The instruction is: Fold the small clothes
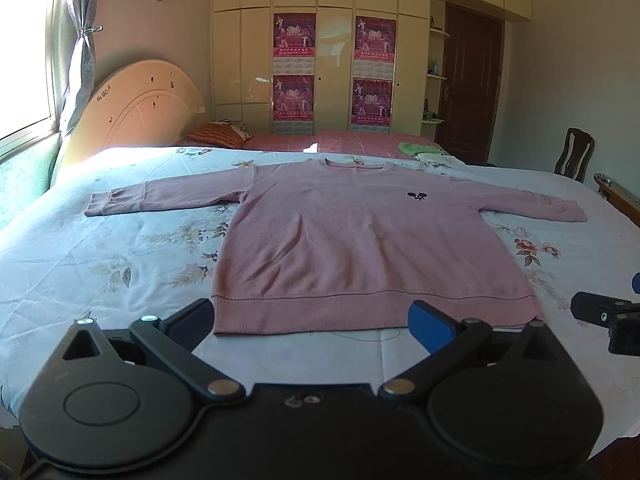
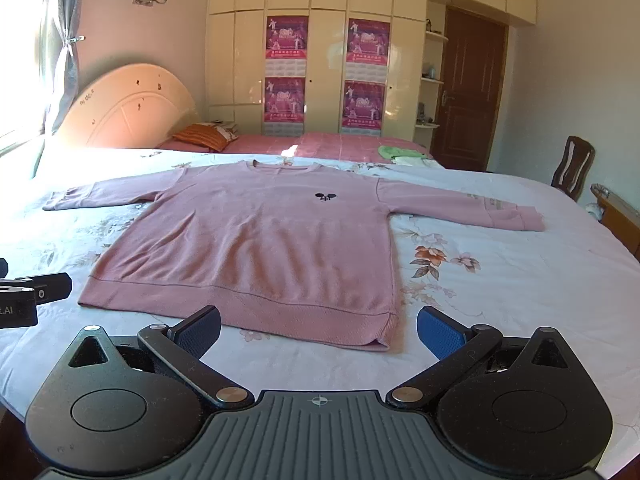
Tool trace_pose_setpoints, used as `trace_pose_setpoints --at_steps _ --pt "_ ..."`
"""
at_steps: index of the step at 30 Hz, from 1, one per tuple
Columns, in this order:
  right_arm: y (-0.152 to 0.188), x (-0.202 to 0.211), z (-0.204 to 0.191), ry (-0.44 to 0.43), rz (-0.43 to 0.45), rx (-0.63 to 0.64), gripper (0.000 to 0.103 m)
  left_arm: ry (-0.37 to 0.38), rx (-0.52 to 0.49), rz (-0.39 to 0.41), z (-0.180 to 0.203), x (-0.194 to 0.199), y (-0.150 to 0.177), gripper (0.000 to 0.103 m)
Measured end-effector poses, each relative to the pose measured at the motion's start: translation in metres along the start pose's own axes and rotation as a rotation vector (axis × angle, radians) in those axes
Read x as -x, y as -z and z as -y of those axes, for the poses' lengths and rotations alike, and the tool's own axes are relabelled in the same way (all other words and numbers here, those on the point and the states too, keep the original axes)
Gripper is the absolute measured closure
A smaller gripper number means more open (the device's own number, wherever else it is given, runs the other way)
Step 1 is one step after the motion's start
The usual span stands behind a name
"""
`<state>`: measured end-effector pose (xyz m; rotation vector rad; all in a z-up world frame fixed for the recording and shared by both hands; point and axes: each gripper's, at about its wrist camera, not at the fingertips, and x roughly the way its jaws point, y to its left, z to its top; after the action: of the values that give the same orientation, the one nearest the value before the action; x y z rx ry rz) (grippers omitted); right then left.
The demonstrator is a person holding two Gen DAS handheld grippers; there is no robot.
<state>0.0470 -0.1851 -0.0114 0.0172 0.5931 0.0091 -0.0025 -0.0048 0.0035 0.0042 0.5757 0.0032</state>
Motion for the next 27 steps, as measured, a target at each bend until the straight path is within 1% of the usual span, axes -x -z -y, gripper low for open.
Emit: trace_pose_setpoints --at_steps 27 --pt "0.0002 -0.0021 -0.0006 0.000 0.004 0.001 0.000 -0.003 0.004 -0.004 0.0022 -0.0006 0.0007 0.000"
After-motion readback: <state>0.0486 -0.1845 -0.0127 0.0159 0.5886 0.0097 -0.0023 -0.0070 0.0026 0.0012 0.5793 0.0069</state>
